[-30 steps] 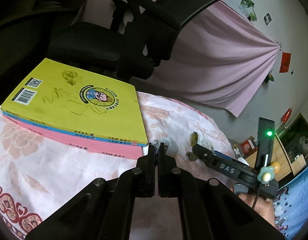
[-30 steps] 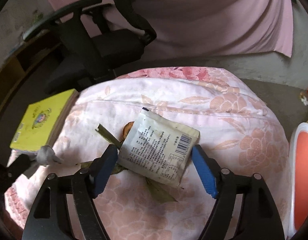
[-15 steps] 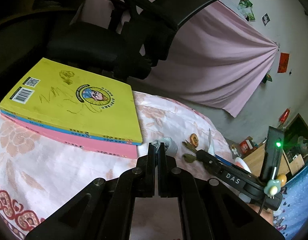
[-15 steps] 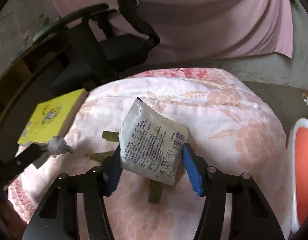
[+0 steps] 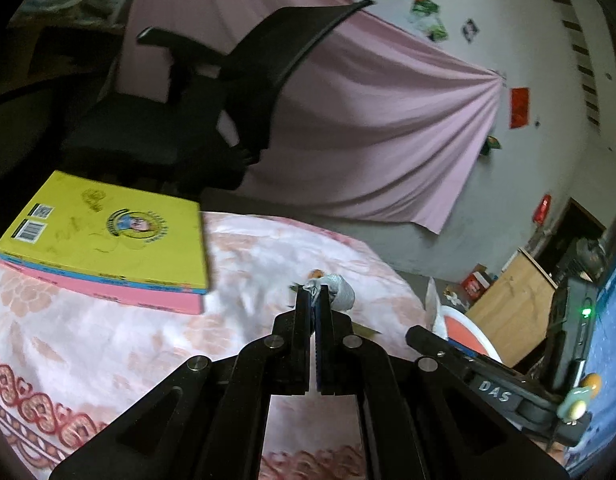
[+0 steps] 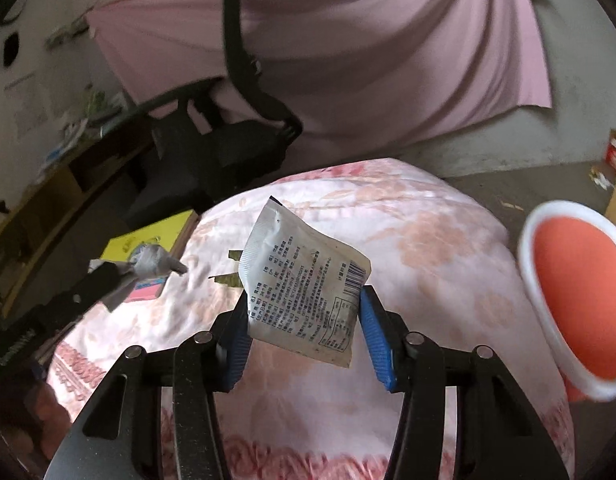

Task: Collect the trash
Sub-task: 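Lift and carry the white sachet and white wrapper over the orange basin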

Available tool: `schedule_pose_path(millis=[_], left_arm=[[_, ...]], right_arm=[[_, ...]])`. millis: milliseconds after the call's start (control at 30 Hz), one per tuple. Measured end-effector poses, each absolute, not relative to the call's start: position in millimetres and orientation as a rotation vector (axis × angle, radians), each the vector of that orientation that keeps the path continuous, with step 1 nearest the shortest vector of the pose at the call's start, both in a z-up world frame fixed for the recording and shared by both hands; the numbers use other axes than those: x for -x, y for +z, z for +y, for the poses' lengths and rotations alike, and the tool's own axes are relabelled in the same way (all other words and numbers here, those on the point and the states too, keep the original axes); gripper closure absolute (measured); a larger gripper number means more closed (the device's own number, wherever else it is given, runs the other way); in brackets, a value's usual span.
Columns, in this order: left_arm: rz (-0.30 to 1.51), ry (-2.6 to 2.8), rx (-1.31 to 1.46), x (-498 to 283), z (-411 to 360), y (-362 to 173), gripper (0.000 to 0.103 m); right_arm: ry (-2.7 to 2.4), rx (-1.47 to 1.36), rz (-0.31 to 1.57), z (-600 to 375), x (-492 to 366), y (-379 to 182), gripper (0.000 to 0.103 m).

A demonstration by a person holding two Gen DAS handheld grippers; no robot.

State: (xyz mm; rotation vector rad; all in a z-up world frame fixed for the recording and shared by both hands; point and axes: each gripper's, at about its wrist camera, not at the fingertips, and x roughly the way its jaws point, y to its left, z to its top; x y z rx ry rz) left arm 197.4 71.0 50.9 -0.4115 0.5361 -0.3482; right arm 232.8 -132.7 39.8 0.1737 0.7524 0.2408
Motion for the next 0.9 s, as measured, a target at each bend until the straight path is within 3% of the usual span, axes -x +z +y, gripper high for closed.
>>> schedule_pose_path(millis=[467, 900], left_arm=[[0.366, -0.426, 0.269, -150.5, 12.0, 67.5, 0.103], [0.197, -0.494, 0.239, -151.1, -60.6, 123.3, 0.103]], right_arm=[[0.177, -0.167, 0.565, -195.2, -163.8, 88.9, 0.055], [0.16, -0.174, 0.368, -255.7, -145.8, 120.9, 0.055]])
